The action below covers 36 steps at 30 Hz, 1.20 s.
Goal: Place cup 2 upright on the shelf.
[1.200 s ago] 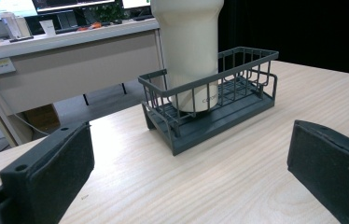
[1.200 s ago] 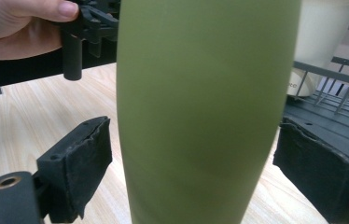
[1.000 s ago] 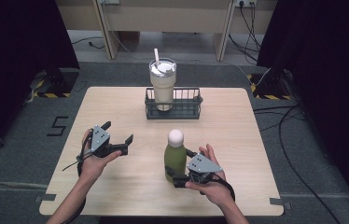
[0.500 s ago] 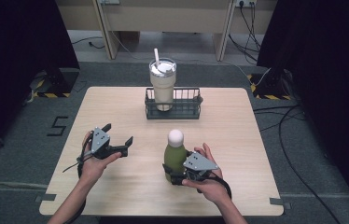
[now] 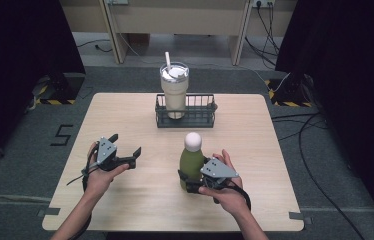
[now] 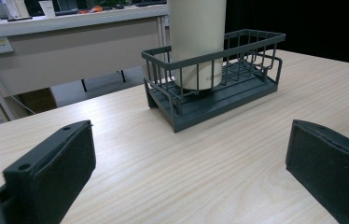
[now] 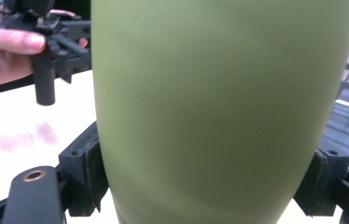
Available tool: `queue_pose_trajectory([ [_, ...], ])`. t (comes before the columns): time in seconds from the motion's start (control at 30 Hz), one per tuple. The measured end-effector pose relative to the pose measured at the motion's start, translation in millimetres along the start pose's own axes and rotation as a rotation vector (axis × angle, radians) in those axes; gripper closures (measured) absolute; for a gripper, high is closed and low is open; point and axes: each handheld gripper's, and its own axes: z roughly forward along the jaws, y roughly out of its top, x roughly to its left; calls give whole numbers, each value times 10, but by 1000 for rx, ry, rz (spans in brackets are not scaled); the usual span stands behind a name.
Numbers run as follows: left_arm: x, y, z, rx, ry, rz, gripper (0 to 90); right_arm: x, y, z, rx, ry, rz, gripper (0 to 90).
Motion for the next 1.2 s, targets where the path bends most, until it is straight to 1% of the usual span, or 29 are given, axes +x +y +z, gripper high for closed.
queue_pose_trajectory([
  [0.03,-1,-3,1,1,0,0,9,-35,28,-15,-7,-15,7,205],
  [0.07,-1,-3,1,1,0,0,9,-35,28,-15,-7,-15,7,205],
  [0.1,-2,-10,5,4,0,0,9,-67,46,-28,-8,-28,11,205],
  [0.13,-2,-10,5,4,0,0,10,-67,46,-28,-8,-28,11,205],
  [0.27,-11,-23,13,7,-2,1,10,-131,79,-37,-17,-57,21,205],
  [0.57,-5,-27,8,8,-1,0,10,-223,124,-38,-26,-89,29,205],
  [0.6,-5,-29,7,9,0,0,10,-246,131,-39,-26,-100,36,205],
  [0.93,-7,-46,15,12,-4,-7,10,-359,166,-55,-38,-140,55,206],
  [1.2,-11,-43,8,11,-2,-7,10,-466,223,-58,-47,-182,63,206],
])
